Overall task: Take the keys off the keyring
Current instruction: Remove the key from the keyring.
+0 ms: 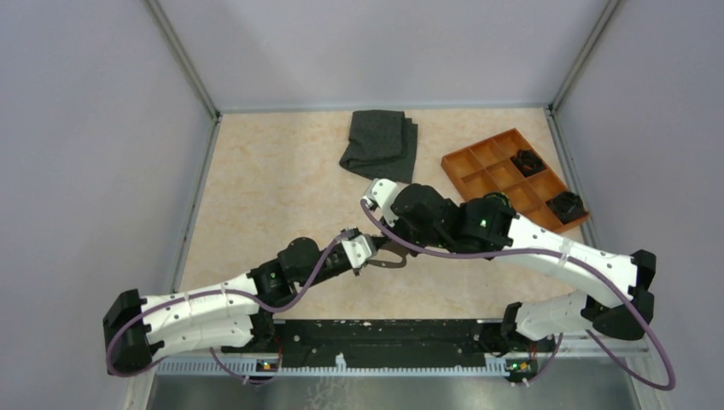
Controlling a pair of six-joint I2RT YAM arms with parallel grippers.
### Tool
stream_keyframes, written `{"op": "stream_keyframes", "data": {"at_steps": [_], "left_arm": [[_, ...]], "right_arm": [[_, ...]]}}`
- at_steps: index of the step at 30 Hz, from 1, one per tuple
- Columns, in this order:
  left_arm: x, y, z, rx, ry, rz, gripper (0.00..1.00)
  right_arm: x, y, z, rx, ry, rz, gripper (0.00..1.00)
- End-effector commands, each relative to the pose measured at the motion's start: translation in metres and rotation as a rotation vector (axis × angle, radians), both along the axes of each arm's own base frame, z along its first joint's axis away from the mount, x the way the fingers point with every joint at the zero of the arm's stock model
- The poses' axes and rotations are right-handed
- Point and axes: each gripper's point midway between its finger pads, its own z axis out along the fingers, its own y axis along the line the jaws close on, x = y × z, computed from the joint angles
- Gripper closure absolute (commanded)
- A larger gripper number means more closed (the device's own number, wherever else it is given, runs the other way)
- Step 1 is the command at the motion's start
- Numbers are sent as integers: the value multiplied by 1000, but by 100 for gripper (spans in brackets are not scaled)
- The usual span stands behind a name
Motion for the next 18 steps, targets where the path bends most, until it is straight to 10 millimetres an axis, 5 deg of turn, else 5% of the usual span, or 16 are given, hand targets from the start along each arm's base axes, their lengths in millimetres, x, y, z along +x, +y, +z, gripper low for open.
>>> {"op": "stream_keyframes", "data": {"at_steps": [1, 18], "left_arm": [[-11, -4, 29, -82, -61, -50, 100], [-15, 9, 29, -125, -56, -33, 100]], "right_arm": [[10, 10, 24, 59, -53, -19, 100], [18, -13, 27, 16, -98, -101, 100]]}}
